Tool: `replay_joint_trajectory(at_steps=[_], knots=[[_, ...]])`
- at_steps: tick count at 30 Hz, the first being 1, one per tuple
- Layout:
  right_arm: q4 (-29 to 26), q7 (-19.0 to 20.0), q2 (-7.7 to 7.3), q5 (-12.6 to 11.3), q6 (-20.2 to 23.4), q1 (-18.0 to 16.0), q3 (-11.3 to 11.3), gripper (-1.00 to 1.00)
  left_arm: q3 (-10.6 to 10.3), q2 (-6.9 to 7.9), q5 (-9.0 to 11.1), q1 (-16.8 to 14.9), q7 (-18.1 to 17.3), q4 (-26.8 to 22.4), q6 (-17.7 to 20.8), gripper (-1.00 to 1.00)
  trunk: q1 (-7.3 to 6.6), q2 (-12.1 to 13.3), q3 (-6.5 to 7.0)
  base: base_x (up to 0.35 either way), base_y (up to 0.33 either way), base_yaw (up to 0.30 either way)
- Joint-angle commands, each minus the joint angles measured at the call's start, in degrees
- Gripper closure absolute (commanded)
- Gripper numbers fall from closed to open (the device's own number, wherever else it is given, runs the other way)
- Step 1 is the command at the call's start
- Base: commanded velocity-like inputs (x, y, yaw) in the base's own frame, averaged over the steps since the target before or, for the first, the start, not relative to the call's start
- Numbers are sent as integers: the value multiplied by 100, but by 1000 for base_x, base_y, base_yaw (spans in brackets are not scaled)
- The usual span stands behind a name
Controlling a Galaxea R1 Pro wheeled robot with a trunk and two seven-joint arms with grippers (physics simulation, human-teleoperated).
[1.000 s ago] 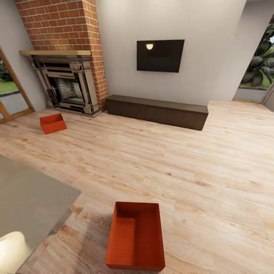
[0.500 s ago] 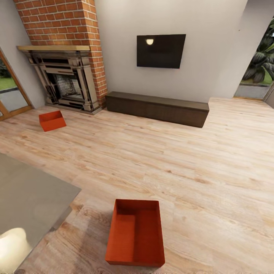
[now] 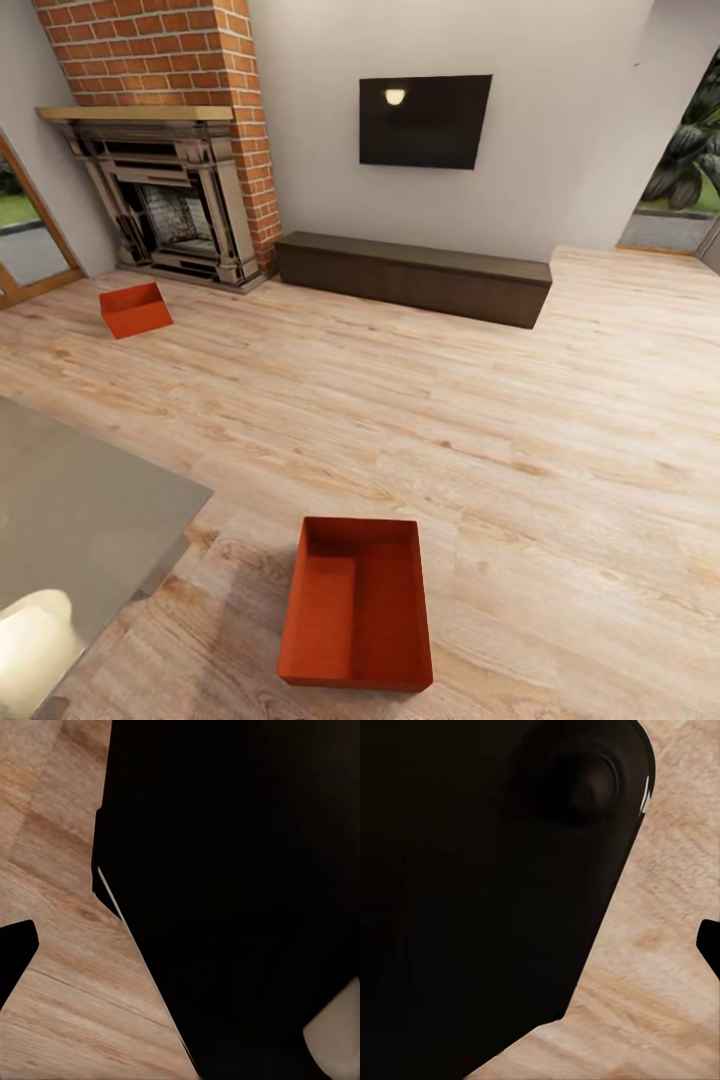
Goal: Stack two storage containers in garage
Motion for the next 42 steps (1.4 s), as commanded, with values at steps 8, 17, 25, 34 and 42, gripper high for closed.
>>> replay_joint_trajectory(at_steps=[8, 17, 25, 34, 42], knots=[[13, -14, 3, -35, -29, -5, 35, -100, 0, -1, 32, -1, -3, 2, -15, -100, 0, -2, -78, 0, 0, 0], [13, -14, 8, -25, -29, -5, 40, -100, 3, -3, 34, -1, -3, 1, -15, -100, 0, -2, -161, 0, 0, 0], [13, -14, 4, -28, -29, -5, 23, -100, -7, -28, 37, -1, -3, 15, -15, -100, 0, -2, -234, 0, 0, 0], [12, -14, 3, -28, -30, -5, 1, -100, 17, -10, 63, -1, -3, 27, -15, -100, 0, -2, -317, 0, 0, 0], [15, -14, 2, -29, -35, -5, -4, -100, 18, -15, 60, -1, -2, 28, -15, -100, 0, -2, -391, 0, 0, 0]])
